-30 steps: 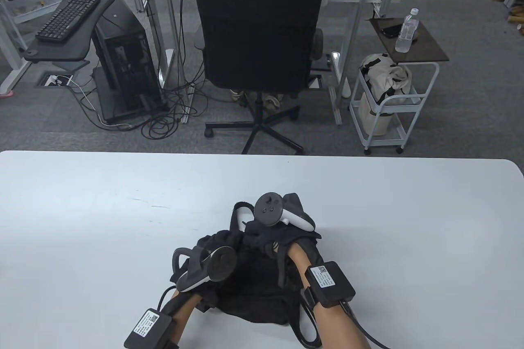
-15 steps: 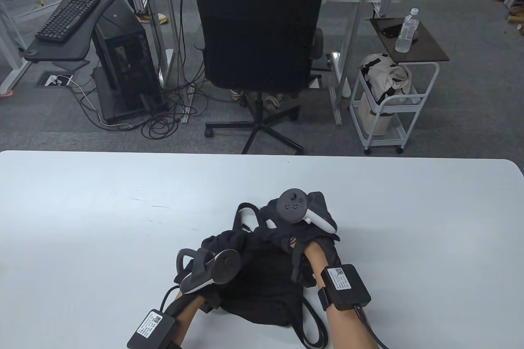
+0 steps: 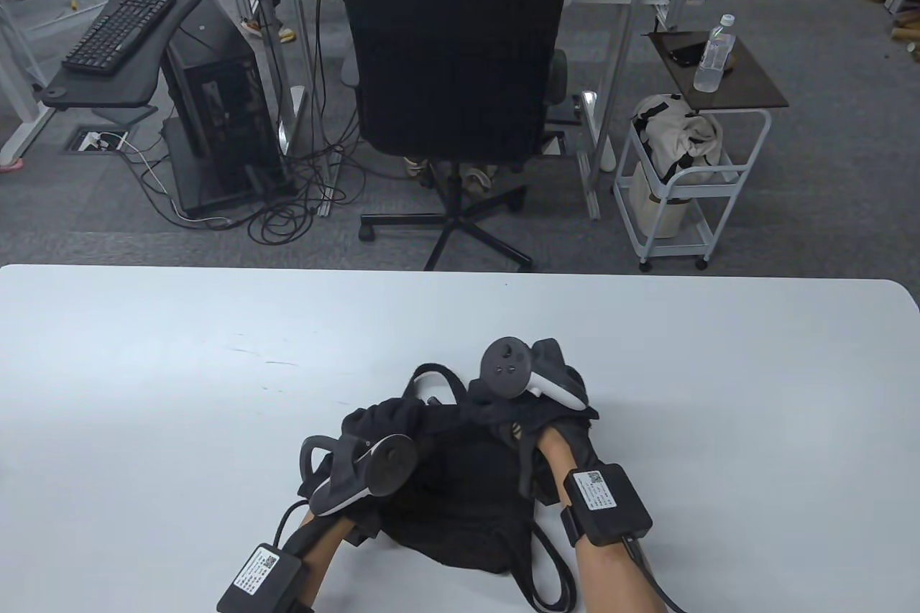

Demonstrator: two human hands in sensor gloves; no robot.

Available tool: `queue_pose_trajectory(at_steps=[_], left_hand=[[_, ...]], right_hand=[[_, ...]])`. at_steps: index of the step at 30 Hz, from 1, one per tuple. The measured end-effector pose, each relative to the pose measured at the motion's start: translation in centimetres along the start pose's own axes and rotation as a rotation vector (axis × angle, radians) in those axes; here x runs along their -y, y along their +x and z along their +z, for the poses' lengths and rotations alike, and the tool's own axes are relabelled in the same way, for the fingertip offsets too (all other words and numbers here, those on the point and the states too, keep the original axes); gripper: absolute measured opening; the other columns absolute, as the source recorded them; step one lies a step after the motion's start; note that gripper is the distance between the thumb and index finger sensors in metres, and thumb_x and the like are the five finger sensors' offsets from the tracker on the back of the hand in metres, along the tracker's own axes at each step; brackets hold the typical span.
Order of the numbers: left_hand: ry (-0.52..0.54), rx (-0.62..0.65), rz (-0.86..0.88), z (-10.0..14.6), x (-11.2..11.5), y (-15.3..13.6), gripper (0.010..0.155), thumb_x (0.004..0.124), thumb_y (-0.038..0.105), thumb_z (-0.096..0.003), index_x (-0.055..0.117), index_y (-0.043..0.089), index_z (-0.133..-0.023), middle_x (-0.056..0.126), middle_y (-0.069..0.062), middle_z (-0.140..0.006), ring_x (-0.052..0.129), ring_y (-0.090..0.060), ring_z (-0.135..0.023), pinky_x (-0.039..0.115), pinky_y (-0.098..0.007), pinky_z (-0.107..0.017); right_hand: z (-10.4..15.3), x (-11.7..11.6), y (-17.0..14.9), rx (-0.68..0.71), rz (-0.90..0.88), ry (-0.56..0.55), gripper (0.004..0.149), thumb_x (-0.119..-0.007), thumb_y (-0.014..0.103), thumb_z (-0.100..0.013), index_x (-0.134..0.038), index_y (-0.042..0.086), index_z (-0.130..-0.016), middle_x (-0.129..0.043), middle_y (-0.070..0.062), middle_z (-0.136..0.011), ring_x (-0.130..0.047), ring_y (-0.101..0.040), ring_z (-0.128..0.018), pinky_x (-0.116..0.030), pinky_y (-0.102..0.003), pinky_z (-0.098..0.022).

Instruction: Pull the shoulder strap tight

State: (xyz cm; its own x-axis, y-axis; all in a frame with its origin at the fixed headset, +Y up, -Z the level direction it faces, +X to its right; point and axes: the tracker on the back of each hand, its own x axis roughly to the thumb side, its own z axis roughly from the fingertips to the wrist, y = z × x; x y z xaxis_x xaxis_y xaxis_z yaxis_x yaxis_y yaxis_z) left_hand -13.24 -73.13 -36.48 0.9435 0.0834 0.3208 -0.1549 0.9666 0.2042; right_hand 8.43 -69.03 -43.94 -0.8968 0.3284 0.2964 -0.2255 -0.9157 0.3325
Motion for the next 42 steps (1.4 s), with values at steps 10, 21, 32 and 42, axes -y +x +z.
queue_pose_trajectory(at_steps=[10, 21, 32, 42], left_hand=[[0.024, 0.03, 0.014, 0.2, -0.4, 1.1, 0.064, 0.07, 0.051, -0.051, 0.061, 0.022, -0.107, 0.076, -0.003, -0.105, 0.092, -0.023, -0.092, 0.074, -0.054, -0.073], [0.043, 0.015, -0.06, 0.3, -0.7, 1.0, 0.063, 0.068, 0.051, -0.0514, 0.061, 0.022, -0.107, 0.076, -0.003, -0.106, 0.088, -0.027, -0.098, 0.073, -0.055, -0.073], [0.012, 0.035, 0.011, 0.1, -0.7, 0.9, 0.064, 0.068, 0.05, -0.0517, 0.057, 0.024, -0.109, 0.073, -0.003, -0.107, 0.086, -0.027, -0.099, 0.072, -0.054, -0.074], [-0.011, 0.02, 0.059, 0.1, -0.9, 0.0, 0.064, 0.068, 0.05, -0.0515, 0.056, 0.022, -0.108, 0.073, -0.003, -0.106, 0.088, -0.027, -0.096, 0.072, -0.055, -0.073]], right_hand=[[-1.4, -1.8, 5.5, 0.129, -0.047, 0.14, 0.077, -0.066, 0.057, -0.042, -0.053, 0.025, -0.111, -0.045, -0.006, -0.118, -0.039, -0.04, -0.106, -0.022, -0.07, -0.073], [-0.4, -0.7, 3.3, 0.108, -0.002, -0.002, 0.035, -0.071, 0.041, -0.047, -0.085, 0.019, -0.069, -0.084, -0.008, -0.076, -0.072, -0.037, -0.078, -0.043, -0.066, -0.072], [0.3, -0.6, 3.0, 0.108, -0.02, 0.0, 0.076, -0.067, 0.058, -0.042, -0.057, 0.024, -0.11, -0.052, -0.007, -0.117, -0.05, -0.041, -0.104, -0.031, -0.071, -0.073], [-1.5, -2.1, 5.6, 0.189, -0.115, 0.017, 0.037, -0.071, 0.044, -0.048, -0.086, 0.016, -0.067, -0.088, -0.01, -0.068, -0.079, -0.038, -0.066, -0.058, -0.062, -0.065]])
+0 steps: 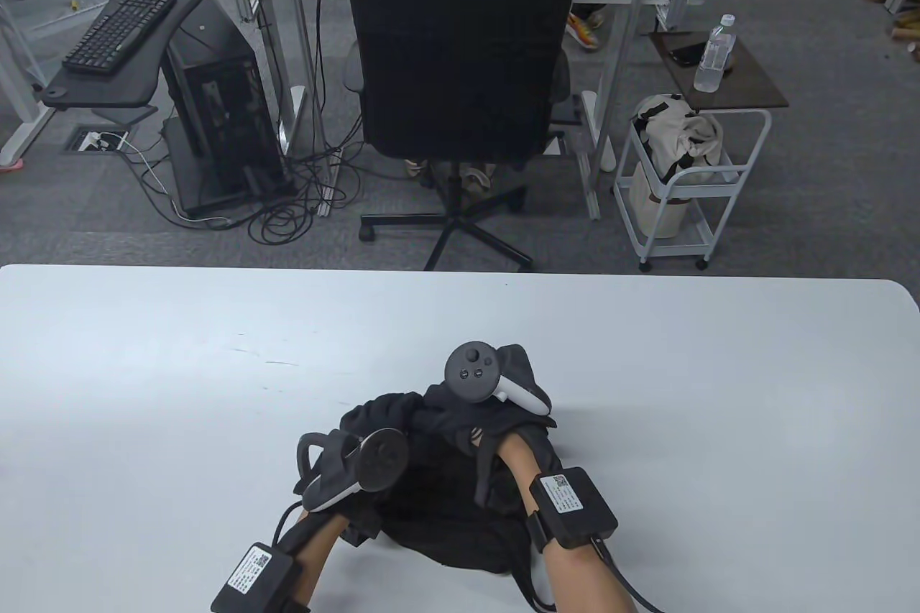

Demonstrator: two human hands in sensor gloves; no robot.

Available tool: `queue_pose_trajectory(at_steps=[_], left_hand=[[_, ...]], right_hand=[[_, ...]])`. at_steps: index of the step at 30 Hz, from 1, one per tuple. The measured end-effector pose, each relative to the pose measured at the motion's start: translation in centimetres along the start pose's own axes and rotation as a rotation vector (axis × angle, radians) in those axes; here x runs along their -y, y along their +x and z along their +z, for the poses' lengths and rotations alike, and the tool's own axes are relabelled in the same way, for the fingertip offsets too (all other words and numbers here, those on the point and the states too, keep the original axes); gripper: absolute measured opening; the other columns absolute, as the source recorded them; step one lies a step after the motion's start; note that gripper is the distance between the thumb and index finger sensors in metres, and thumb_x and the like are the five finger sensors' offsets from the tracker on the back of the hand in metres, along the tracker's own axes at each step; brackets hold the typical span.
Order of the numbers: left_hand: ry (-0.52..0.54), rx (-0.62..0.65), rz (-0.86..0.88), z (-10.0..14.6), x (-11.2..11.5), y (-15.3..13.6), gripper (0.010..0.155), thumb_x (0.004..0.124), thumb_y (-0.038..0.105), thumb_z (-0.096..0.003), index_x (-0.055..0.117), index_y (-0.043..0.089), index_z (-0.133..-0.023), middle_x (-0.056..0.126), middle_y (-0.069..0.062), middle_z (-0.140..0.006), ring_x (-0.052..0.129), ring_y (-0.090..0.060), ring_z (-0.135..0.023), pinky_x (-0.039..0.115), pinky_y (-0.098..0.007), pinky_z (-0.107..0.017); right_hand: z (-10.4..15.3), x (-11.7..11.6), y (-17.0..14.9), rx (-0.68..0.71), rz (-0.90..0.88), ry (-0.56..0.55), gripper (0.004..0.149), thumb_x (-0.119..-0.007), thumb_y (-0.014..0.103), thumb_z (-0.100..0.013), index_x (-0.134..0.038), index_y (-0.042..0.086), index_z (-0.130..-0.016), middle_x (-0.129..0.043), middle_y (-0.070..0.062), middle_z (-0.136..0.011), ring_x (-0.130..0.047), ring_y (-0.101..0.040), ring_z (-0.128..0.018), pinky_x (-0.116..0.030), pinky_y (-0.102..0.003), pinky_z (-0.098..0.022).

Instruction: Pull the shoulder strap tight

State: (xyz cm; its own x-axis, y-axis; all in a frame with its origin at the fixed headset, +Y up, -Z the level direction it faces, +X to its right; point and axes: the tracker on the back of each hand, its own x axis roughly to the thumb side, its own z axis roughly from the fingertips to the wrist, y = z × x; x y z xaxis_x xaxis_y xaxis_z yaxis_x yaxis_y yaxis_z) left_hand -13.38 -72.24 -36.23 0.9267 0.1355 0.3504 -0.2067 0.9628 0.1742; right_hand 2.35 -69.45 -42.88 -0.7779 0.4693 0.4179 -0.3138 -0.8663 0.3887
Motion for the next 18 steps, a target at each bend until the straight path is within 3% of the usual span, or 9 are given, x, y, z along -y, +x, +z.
queue_pose_trajectory(at_steps=[3, 6, 8, 10, 11, 13, 16, 18], left_hand=[[-0.005, 0.008, -0.019, -0.1, -0.4, 0.4, 0.064, 0.067, 0.05, -0.0515, 0.057, 0.023, -0.109, 0.074, -0.003, -0.106, 0.087, -0.025, -0.097, 0.071, -0.056, -0.074], [0.009, -0.037, 0.008, 0.1, -0.7, -1.1, 0.064, 0.067, 0.05, -0.0515, 0.057, 0.023, -0.108, 0.074, -0.002, -0.106, 0.087, -0.026, -0.097, 0.07, -0.057, -0.074], [0.009, -0.037, 0.003, 0.1, -0.6, -1.3, 0.064, 0.067, 0.051, -0.0514, 0.057, 0.024, -0.109, 0.074, -0.001, -0.106, 0.087, -0.025, -0.097, 0.071, -0.056, -0.074], [0.015, -0.035, -0.01, 0.0, -0.4, -0.7, 0.063, 0.067, 0.05, -0.0518, 0.056, 0.023, -0.109, 0.073, -0.002, -0.106, 0.086, -0.026, -0.098, 0.07, -0.056, -0.075], [0.02, -0.024, -0.045, 0.0, -0.5, -0.4, 0.063, 0.067, 0.05, -0.052, 0.056, 0.024, -0.109, 0.073, -0.002, -0.107, 0.085, -0.026, -0.098, 0.07, -0.055, -0.075], [0.021, -0.004, -0.036, 0.1, -0.5, 0.0, 0.064, 0.067, 0.05, -0.0517, 0.056, 0.025, -0.109, 0.072, -0.001, -0.107, 0.085, -0.025, -0.098, 0.069, -0.055, -0.076], [0.03, 0.017, -0.034, 0.2, -0.8, 0.7, 0.064, 0.067, 0.05, -0.0517, 0.055, 0.024, -0.109, 0.072, -0.002, -0.107, 0.085, -0.026, -0.098, 0.069, -0.055, -0.076], [0.034, 0.018, -0.023, 0.2, -0.9, 0.7, 0.064, 0.066, 0.05, -0.0517, 0.055, 0.024, -0.109, 0.072, -0.002, -0.107, 0.085, -0.026, -0.098, 0.069, -0.055, -0.076]], right_hand=[[1.3, 1.4, -1.5, -0.033, 0.037, -0.037, 0.035, -0.071, 0.043, -0.048, -0.087, 0.018, -0.066, -0.087, -0.009, -0.07, -0.077, -0.037, -0.069, -0.057, -0.062, -0.066], [3.6, 3.5, -5.3, -0.154, 0.074, -0.129, 0.034, -0.072, 0.041, -0.048, -0.088, 0.017, -0.066, -0.086, -0.009, -0.072, -0.075, -0.038, -0.071, -0.054, -0.063, -0.067], [4.6, 3.9, -6.7, -0.198, 0.065, -0.132, 0.035, -0.073, 0.044, -0.047, -0.089, 0.02, -0.067, -0.087, -0.007, -0.074, -0.077, -0.037, -0.074, -0.053, -0.066, -0.068], [4.6, 3.8, -6.4, -0.219, 0.048, -0.091, 0.039, -0.073, 0.045, -0.047, -0.09, 0.022, -0.073, -0.085, -0.008, -0.084, -0.075, -0.04, -0.081, -0.05, -0.069, -0.069], [4.4, 3.6, -5.7, -0.215, 0.104, -0.064, 0.053, -0.07, 0.051, -0.045, -0.081, 0.023, -0.088, -0.078, -0.008, -0.095, -0.07, -0.041, -0.088, -0.046, -0.07, -0.07], [3.7, 3.1, -4.3, -0.148, 0.081, -0.066, 0.071, -0.065, 0.058, -0.044, -0.063, 0.023, -0.105, -0.06, -0.008, -0.111, -0.058, -0.043, -0.099, -0.041, -0.072, -0.071], [1.4, 1.1, -1.6, -0.025, -0.082, -0.001, 0.078, -0.065, 0.059, -0.043, -0.05, 0.023, -0.112, -0.045, -0.008, -0.118, -0.042, -0.046, -0.105, -0.03, -0.074, -0.071], [0.4, 0.2, -0.7, -0.001, -0.093, 0.035, 0.07, -0.065, 0.056, -0.043, -0.064, 0.02, -0.103, -0.056, -0.008, -0.113, -0.05, -0.046, -0.102, -0.033, -0.074, -0.071]])
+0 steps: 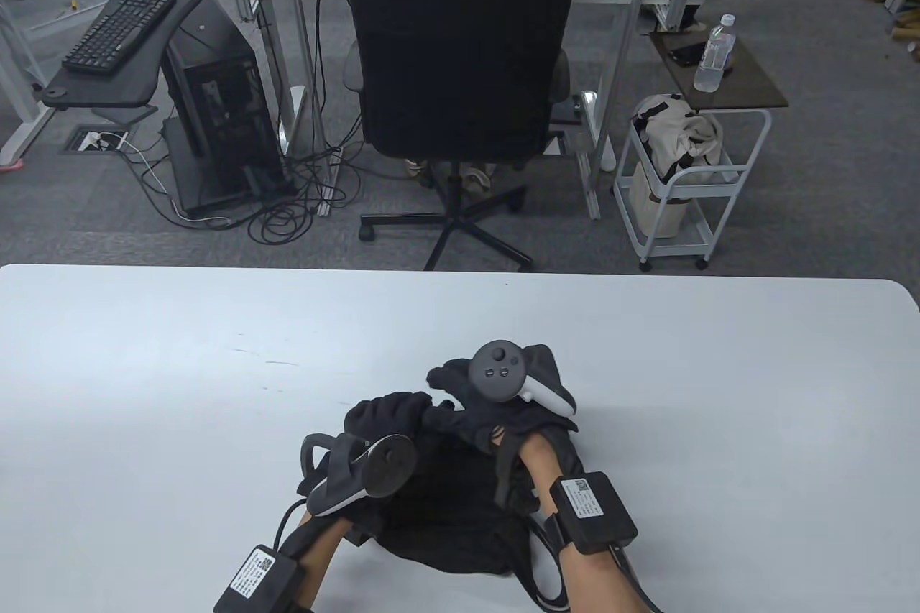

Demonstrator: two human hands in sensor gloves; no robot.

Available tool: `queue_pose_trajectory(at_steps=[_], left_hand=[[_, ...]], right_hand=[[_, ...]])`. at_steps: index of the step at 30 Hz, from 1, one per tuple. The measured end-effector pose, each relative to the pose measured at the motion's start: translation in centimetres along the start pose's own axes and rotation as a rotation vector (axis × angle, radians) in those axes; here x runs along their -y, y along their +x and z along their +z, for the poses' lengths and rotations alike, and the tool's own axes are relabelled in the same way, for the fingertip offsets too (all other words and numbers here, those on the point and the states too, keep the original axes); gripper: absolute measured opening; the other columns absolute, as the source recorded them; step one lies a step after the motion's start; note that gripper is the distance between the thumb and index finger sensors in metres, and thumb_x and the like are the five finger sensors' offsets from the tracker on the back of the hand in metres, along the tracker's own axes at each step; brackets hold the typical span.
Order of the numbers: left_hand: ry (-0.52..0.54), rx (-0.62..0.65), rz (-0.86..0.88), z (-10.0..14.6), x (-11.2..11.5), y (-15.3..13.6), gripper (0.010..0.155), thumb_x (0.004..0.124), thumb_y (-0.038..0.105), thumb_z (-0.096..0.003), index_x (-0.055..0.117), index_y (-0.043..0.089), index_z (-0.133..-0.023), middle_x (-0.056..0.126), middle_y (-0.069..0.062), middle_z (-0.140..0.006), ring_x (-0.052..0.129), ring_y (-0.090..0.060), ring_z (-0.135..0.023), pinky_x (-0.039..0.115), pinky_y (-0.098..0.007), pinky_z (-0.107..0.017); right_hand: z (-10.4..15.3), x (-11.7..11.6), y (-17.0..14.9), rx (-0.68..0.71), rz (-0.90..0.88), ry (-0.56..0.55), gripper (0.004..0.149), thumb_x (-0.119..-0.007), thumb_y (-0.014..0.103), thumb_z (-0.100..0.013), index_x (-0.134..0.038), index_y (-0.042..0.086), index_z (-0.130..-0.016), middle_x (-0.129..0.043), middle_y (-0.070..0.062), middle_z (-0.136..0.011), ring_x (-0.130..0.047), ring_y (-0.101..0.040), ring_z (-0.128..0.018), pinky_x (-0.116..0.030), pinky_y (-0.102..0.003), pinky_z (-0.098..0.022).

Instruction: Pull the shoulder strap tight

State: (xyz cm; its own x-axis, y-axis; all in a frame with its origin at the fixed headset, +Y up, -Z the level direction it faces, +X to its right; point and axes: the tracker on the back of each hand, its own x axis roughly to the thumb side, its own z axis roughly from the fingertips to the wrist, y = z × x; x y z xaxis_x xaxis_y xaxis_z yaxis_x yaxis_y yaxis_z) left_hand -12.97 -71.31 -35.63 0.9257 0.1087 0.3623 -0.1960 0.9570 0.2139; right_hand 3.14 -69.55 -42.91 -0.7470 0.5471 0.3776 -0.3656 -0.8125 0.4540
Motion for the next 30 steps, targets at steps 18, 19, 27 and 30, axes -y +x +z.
queue_pose_trajectory(at_steps=[18, 19, 27, 30], left_hand=[[-0.013, -0.039, -0.097, -0.3, 0.0, -0.6, 0.063, 0.065, 0.051, -0.0517, 0.057, 0.026, -0.11, 0.072, 0.0, -0.111, 0.081, -0.028, -0.103, 0.065, -0.059, -0.077], [-0.014, -0.038, -0.087, -0.3, 0.0, -0.6, 0.063, 0.064, 0.051, -0.0517, 0.057, 0.026, -0.11, 0.071, 0.0, -0.112, 0.081, -0.029, -0.103, 0.065, -0.059, -0.077], [0.012, -0.05, -0.06, -0.2, -0.6, -1.2, 0.063, 0.066, 0.049, -0.0517, 0.056, 0.024, -0.109, 0.071, -0.002, -0.111, 0.082, -0.028, -0.101, 0.066, -0.058, -0.076], [-0.009, -0.049, -0.023, -0.3, -0.6, -1.4, 0.064, 0.065, 0.05, -0.0514, 0.057, 0.025, -0.11, 0.072, -0.002, -0.111, 0.082, -0.029, -0.102, 0.066, -0.06, -0.076]], right_hand=[[3.1, 3.5, -2.3, -0.223, 0.328, -0.108, 0.05, -0.069, 0.05, -0.045, -0.081, 0.029, -0.089, -0.072, -0.003, -0.102, -0.067, -0.04, -0.093, -0.047, -0.069, -0.071], [2.8, 3.2, -1.7, -0.199, 0.312, -0.092, 0.068, -0.065, 0.057, -0.042, -0.066, 0.027, -0.103, -0.061, -0.003, -0.112, -0.059, -0.041, -0.1, -0.043, -0.07, -0.072], [-1.3, 0.6, 1.7, -0.054, 0.041, -0.031, 0.042, -0.069, 0.047, -0.045, -0.084, 0.017, -0.072, -0.085, -0.008, -0.078, -0.077, -0.037, -0.08, -0.044, -0.07, -0.07], [-0.6, 0.7, 2.1, -0.014, 0.082, -0.081, 0.038, -0.071, 0.043, -0.048, -0.087, 0.016, -0.068, -0.086, -0.009, -0.073, -0.078, -0.038, -0.073, -0.05, -0.067, -0.069]])
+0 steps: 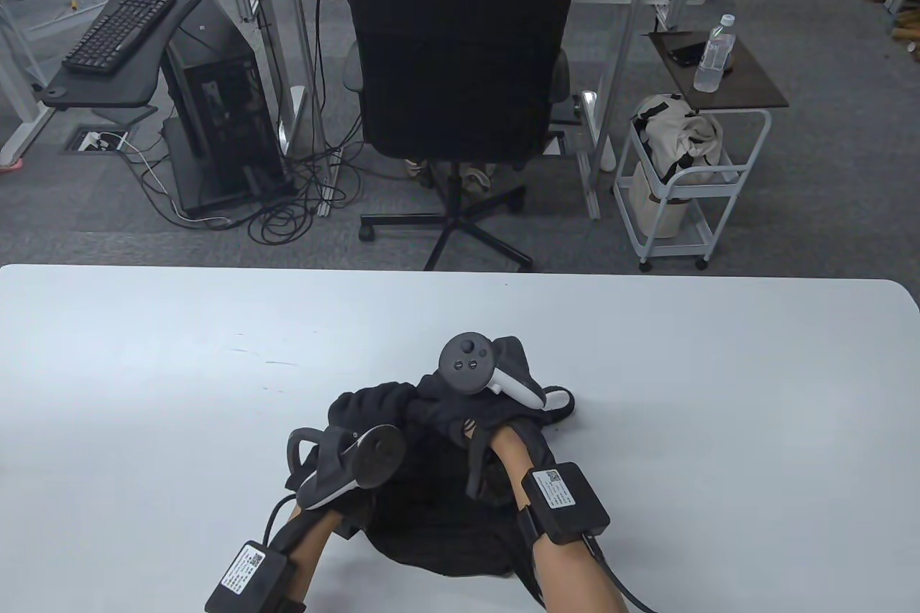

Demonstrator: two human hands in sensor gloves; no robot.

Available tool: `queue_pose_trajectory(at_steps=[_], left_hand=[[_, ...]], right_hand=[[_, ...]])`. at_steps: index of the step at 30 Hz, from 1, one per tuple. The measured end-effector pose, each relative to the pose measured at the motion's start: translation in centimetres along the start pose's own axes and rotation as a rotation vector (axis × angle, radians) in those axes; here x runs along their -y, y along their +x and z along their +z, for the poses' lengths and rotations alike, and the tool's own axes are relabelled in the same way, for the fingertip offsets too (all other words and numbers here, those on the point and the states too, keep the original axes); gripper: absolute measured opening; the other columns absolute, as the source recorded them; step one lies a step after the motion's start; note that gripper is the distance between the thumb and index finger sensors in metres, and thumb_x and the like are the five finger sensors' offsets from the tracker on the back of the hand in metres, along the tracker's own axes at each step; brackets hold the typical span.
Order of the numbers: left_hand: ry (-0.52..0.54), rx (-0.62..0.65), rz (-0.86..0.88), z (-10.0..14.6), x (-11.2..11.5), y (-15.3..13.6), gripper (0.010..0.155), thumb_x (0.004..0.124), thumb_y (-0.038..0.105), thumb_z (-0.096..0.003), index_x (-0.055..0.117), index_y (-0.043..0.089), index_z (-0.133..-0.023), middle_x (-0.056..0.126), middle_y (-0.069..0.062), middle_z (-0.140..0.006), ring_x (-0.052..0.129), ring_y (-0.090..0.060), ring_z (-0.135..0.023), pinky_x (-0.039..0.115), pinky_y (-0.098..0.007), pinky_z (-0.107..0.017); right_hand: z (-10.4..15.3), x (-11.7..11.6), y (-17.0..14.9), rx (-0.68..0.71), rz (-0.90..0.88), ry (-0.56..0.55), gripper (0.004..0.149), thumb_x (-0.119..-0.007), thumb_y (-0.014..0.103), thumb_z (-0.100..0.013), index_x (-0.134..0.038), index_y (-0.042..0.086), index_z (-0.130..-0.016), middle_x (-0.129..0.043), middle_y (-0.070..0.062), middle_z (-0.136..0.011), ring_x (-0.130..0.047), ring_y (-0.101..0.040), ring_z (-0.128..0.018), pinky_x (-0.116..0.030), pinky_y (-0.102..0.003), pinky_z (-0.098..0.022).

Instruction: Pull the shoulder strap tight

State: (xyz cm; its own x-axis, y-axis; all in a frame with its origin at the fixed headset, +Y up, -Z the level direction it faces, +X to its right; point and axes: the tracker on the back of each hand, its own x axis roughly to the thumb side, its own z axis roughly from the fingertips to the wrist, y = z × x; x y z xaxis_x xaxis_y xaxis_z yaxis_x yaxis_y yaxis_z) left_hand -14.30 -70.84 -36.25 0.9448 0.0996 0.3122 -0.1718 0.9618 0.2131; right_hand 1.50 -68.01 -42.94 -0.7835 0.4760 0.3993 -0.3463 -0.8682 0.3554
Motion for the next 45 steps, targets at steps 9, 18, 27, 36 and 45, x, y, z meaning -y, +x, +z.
queue_pose_trajectory(at_steps=[9, 18, 27, 36, 45], left_hand=[[-0.007, -0.041, 0.025, -0.3, 0.4, -1.5, 0.064, 0.065, 0.051, -0.0513, 0.058, 0.026, -0.109, 0.072, 0.0, -0.111, 0.081, -0.028, -0.103, 0.065, -0.06, -0.076], [-0.023, 0.005, -0.017, -0.1, 0.0, -0.6, 0.063, 0.065, 0.049, -0.0516, 0.057, 0.026, -0.11, 0.071, -0.001, -0.112, 0.084, -0.026, -0.1, 0.067, -0.057, -0.077], [-0.045, -0.001, -0.065, -0.1, 0.4, -0.7, 0.064, 0.065, 0.05, -0.0513, 0.058, 0.025, -0.109, 0.071, -0.002, -0.112, 0.083, -0.028, -0.101, 0.066, -0.059, -0.076], [-0.037, -0.032, -0.011, 0.0, 0.1, -1.8, 0.064, 0.066, 0.053, -0.0507, 0.063, 0.028, -0.109, 0.065, 0.0, -0.117, 0.08, -0.03, -0.103, 0.064, -0.062, -0.076], [-0.12, -0.102, 0.053, 0.1, 2.2, -5.2, 0.063, 0.071, 0.055, -0.0491, 0.07, 0.028, -0.106, 0.07, 0.002, -0.115, 0.082, -0.029, -0.102, 0.064, -0.064, -0.075]], right_hand=[[4.2, 4.2, -6.4, -0.281, 0.187, 0.003, 0.036, -0.072, 0.045, -0.047, -0.09, 0.023, -0.069, -0.084, -0.006, -0.083, -0.075, -0.038, -0.08, -0.047, -0.07, -0.07], [-0.3, -0.1, -0.5, -0.018, -0.074, 0.115, 0.08, -0.065, 0.058, -0.043, -0.046, 0.023, -0.113, -0.038, -0.007, -0.12, -0.037, -0.044, -0.108, -0.021, -0.076, -0.07], [0.8, 0.1, -1.1, -0.039, 0.151, 0.002, 0.039, -0.067, 0.044, -0.048, -0.086, 0.017, -0.069, -0.088, -0.008, -0.071, -0.082, -0.037, -0.069, -0.052, -0.068, -0.068], [2.8, 2.7, -3.2, -0.16, 0.27, -0.041, 0.039, -0.067, 0.045, -0.047, -0.087, 0.017, -0.068, -0.088, -0.008, -0.07, -0.081, -0.037, -0.068, -0.053, -0.067, -0.068], [4.5, 4.0, -7.7, -0.307, 0.279, -0.046, 0.04, -0.068, 0.045, -0.046, -0.087, 0.017, -0.068, -0.088, -0.008, -0.07, -0.08, -0.037, -0.069, -0.051, -0.067, -0.069]])
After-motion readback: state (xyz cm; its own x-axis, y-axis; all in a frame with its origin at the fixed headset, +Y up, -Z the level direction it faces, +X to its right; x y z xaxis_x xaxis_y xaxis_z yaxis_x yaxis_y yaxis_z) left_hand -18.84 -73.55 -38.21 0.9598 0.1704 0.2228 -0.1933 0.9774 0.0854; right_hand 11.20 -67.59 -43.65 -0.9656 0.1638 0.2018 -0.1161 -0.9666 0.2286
